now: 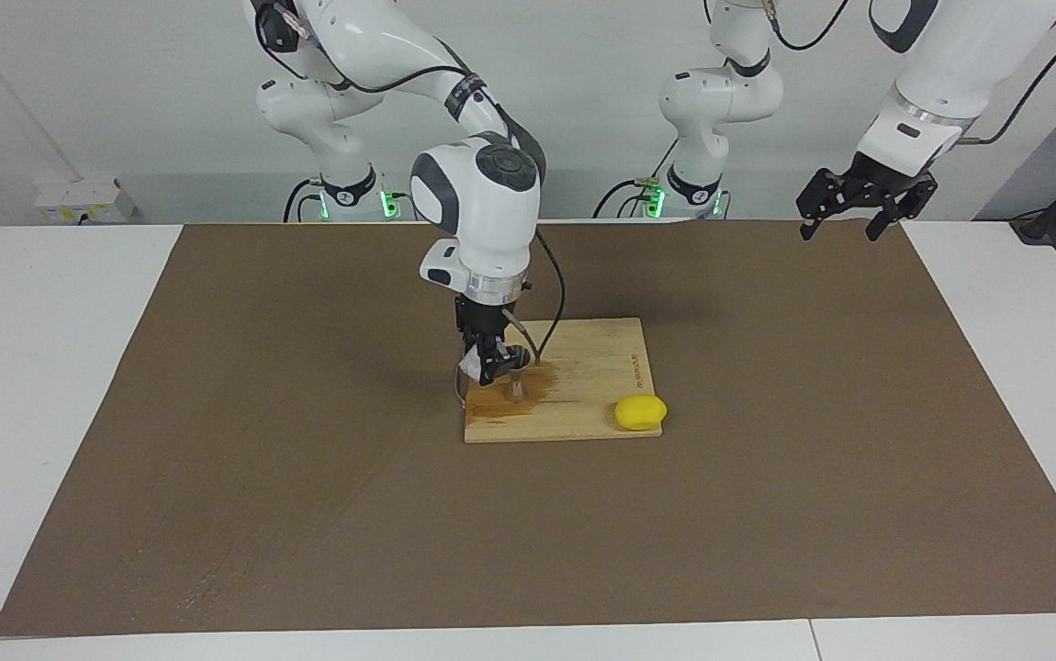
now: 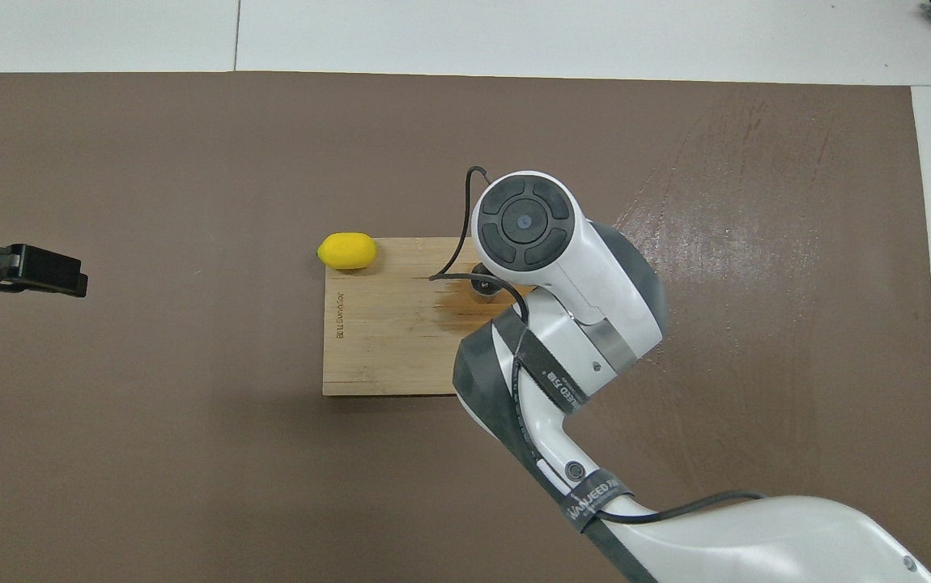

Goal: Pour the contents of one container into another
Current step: 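Tilt the glass with the right gripper to pour into the dark cup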

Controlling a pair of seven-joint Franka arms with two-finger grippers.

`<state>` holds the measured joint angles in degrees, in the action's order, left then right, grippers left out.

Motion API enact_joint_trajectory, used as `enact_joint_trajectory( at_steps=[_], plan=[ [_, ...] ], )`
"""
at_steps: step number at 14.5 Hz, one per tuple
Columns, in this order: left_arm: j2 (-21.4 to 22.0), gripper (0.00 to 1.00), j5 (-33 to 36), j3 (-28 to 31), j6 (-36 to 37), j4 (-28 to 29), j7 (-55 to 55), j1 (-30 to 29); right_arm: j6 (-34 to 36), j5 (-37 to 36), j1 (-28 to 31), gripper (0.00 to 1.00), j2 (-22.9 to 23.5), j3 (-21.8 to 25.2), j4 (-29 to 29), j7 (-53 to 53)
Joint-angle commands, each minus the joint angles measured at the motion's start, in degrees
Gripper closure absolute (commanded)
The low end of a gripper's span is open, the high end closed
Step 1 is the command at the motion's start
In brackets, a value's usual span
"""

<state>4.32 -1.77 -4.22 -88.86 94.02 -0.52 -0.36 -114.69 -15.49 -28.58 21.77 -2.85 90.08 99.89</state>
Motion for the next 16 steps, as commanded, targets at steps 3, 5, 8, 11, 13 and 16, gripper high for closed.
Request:
enact_joint_trajectory(
  at_steps=[3,5,8,11,13,16],
  plan=[
    [1.2,0.0,-0.7,-0.2,0.9,0.7,-0.4,-0.6,0.7,-3.6,-1.0,1.0,0.4,-0.1,-0.9,-3.2],
    [1.2,0.0,-0.7,-0.2,0.9,0.7,-0.4,-0.6,0.7,-3.9,-1.0,1.0,0.3,-0.1,-0.6,-4.3],
    [1.1,0.0,-0.7,-0.2,0.9,0.7,-0.4,-0.6,1.1,-5.1,-2.0,1.0,0.2,-0.1,-0.6,-6.1],
    [1.1,0.0,-0.7,-0.2,0.9,0.7,-0.4,-0.6,1.2,-5.9,-2.2,1.0,0.1,-0.1,-0.6,-6.1],
    [1.2,0.0,-0.7,-0.2,0.9,0.7,-0.4,-0.6,1.2,-6.0,-2.3,1.0,0.0,-0.1,-0.6,-6.1],
    [1.1,0.0,-0.7,-0.2,0.9,0.7,-0.4,-0.6,1.2,-8.1,-3.2,1.0,-0.3,-0.1,-0.3,-6.3]
  ],
)
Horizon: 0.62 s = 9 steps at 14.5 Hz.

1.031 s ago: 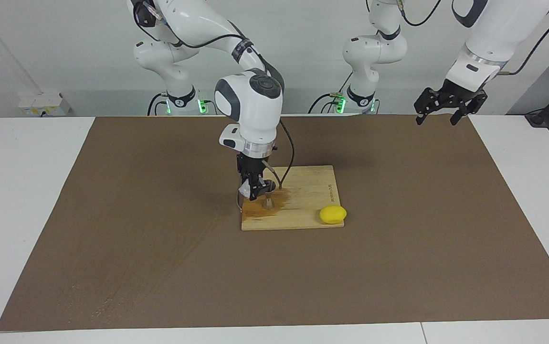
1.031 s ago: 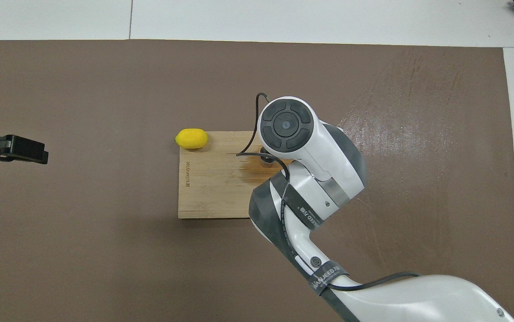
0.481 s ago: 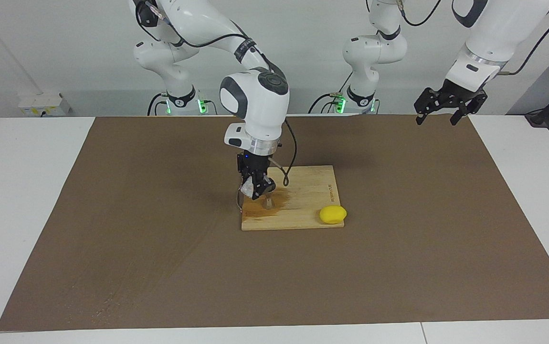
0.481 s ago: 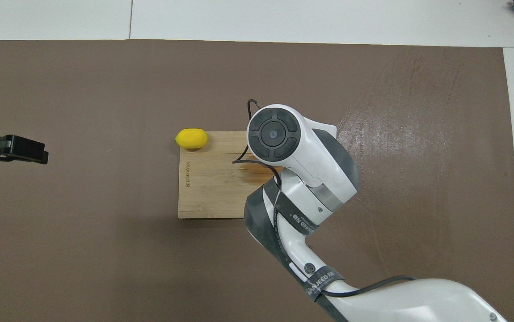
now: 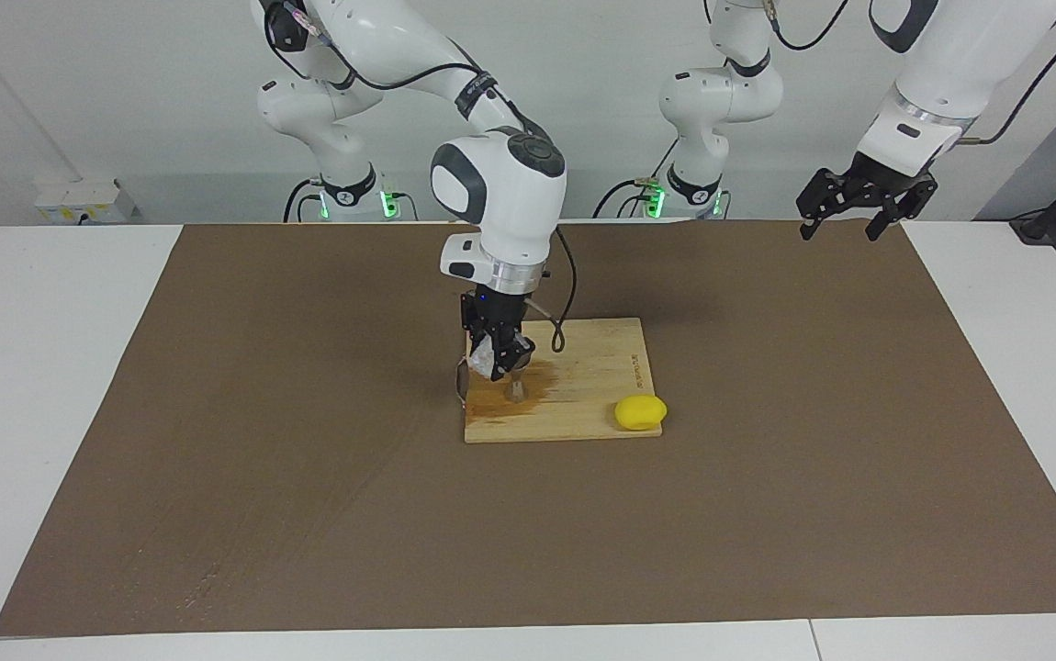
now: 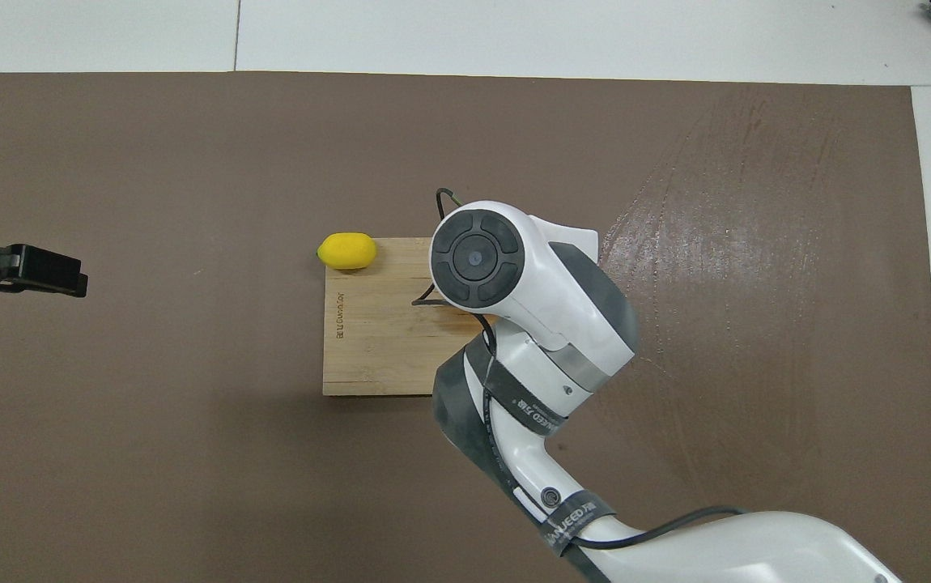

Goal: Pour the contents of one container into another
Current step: 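Tilt the glass with the right gripper to pour into the dark cup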

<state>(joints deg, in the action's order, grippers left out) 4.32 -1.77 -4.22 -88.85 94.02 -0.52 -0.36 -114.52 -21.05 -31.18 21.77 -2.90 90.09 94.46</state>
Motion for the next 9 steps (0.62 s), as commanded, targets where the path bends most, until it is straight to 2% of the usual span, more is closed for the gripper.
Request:
enact_joint_trajectory(
  at_steps=[1,9],
  plan=[
    [1.1,0.0,-0.7,-0.2,0.9,0.7,-0.4,-0.6,1.1,-2.7,-0.6,1.0,-0.3,-0.1,-0.1,-1.1],
    [1.2,0.0,-0.7,-0.2,0.9,0.7,-0.4,-0.6,1.0,-5.0,-0.9,1.0,-0.8,-0.1,0.4,-1.9]
  ],
)
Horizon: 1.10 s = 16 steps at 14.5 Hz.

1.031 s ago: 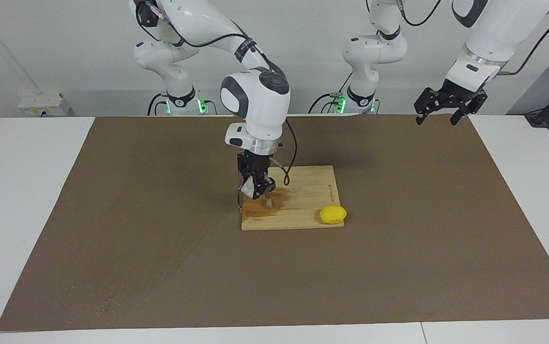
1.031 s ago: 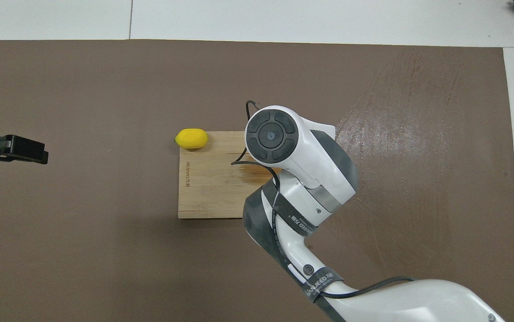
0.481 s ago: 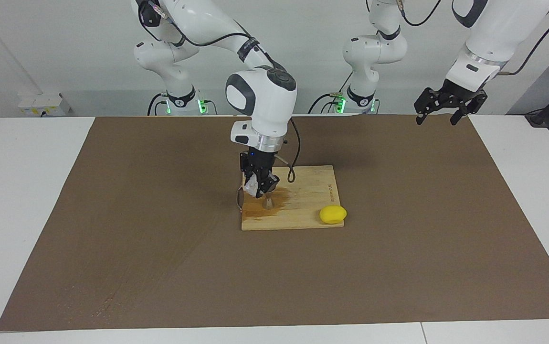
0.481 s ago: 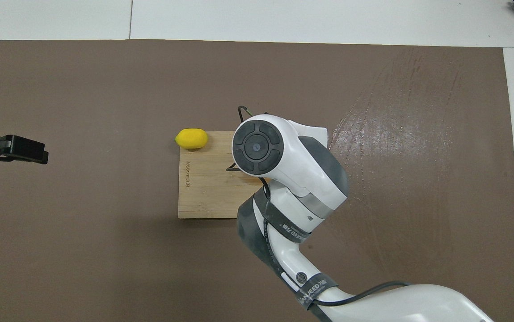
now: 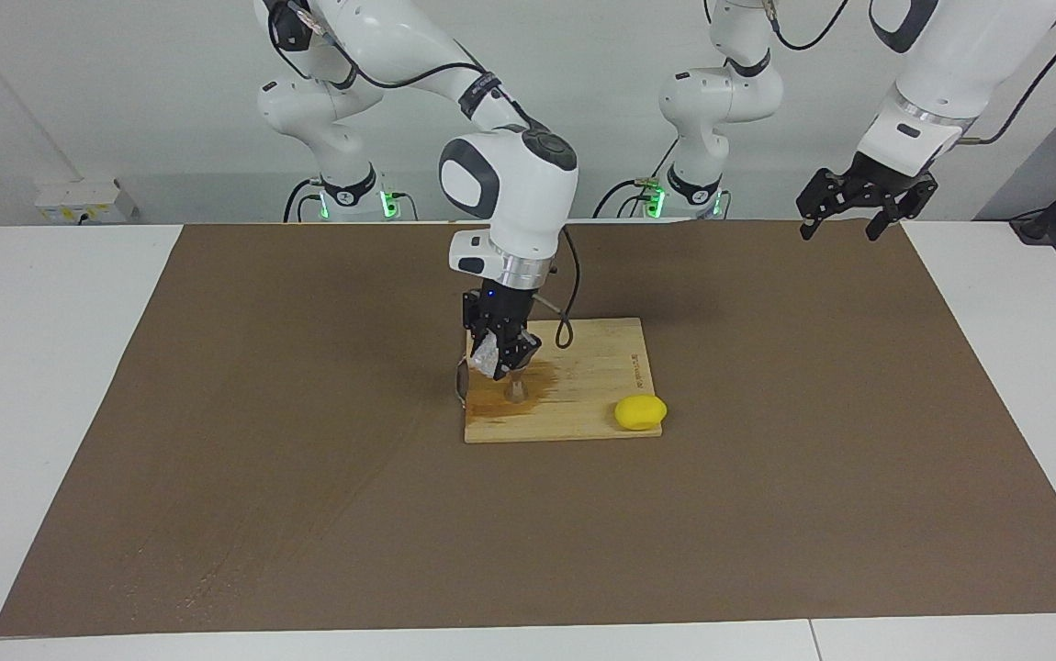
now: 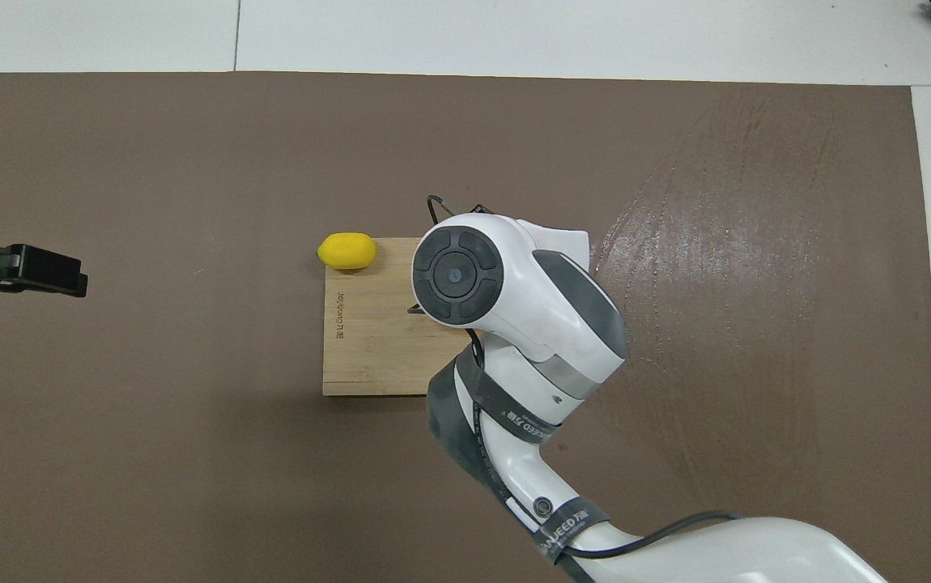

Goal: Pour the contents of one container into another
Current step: 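Tilt the glass with the right gripper to pour into the dark cup, then tilt the glass upright and lift it away with the right gripper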

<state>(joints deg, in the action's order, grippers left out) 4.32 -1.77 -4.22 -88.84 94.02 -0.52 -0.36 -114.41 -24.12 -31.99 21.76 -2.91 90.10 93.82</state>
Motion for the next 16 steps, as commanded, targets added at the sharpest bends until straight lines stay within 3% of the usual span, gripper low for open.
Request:
enact_joint_trajectory(
  at_steps=[1,16],
  plan=[
    [1.2,0.0,-0.7,-0.2,0.9,0.7,-0.4,-0.6,0.9,-1.9,-0.1,1.0,-0.8,-0.2,0.4,-1.4],
    [1.2,0.0,-0.7,-0.2,0.9,0.7,-0.4,-0.6,0.9,12.1,3.5,1.0,-0.5,-0.4,-0.8,-1.4]
  ],
)
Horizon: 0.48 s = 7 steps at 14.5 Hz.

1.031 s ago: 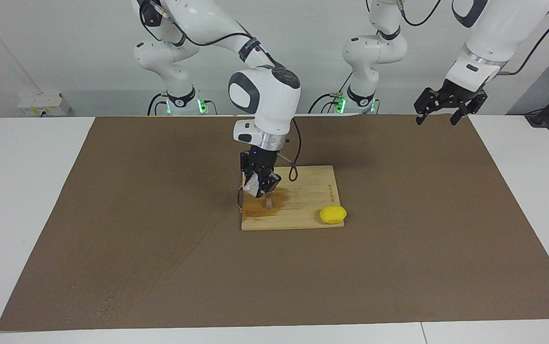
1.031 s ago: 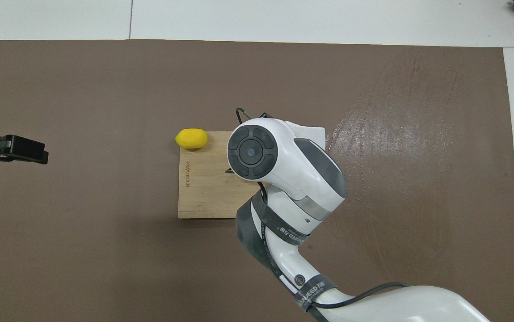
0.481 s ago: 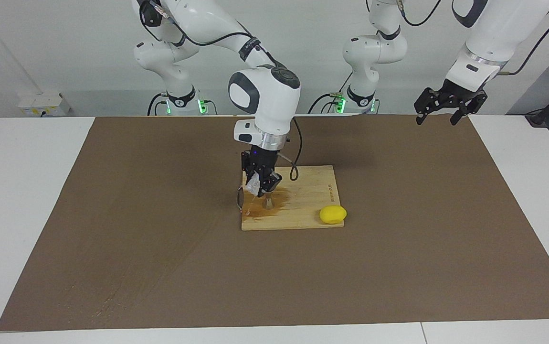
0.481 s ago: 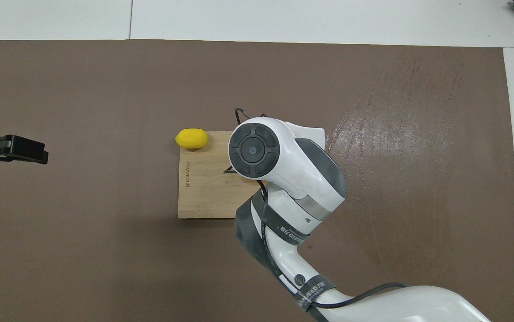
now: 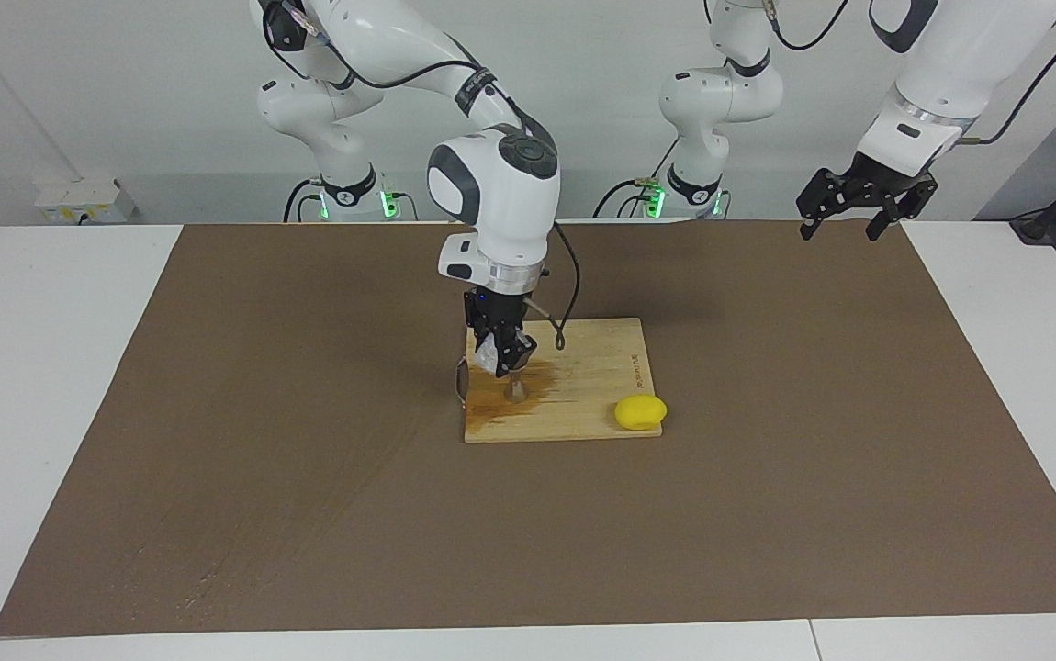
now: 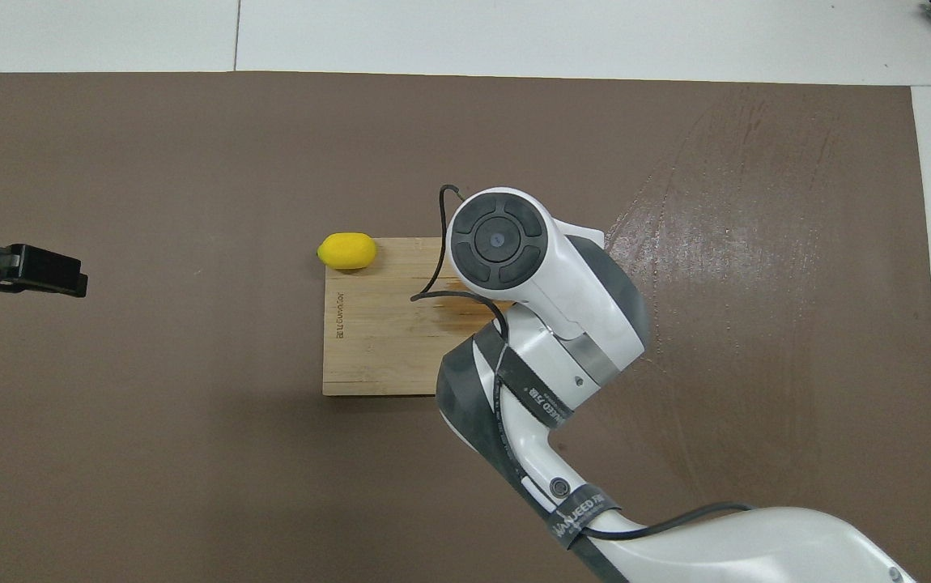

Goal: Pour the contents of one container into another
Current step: 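Tilt the glass upright and lift it away with the right gripper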

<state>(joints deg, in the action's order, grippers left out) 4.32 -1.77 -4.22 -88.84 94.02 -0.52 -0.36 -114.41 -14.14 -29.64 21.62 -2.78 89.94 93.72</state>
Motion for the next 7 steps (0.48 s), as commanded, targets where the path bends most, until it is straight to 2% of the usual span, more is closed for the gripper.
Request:
enact_joint_trajectory(
  at_steps=[1,3,7],
  plan=[
    [1.2,0.0,-0.7,-0.2,0.9,0.7,-0.4,-0.6,0.7,3.1,1.8,1.0,-0.4,-0.6,-0.6,-1.4],
    [1.2,0.0,-0.7,-0.2,0.9,0.7,-0.4,-0.6,0.3,6.2,3.2,1.0,-0.4,-0.6,-0.6,-2.8],
    [1.1,0.0,-0.7,-0.2,0.9,0.7,-0.4,-0.6,0.1,7.2,3.1,1.0,-0.4,-0.6,-0.7,-2.8]
  ],
)
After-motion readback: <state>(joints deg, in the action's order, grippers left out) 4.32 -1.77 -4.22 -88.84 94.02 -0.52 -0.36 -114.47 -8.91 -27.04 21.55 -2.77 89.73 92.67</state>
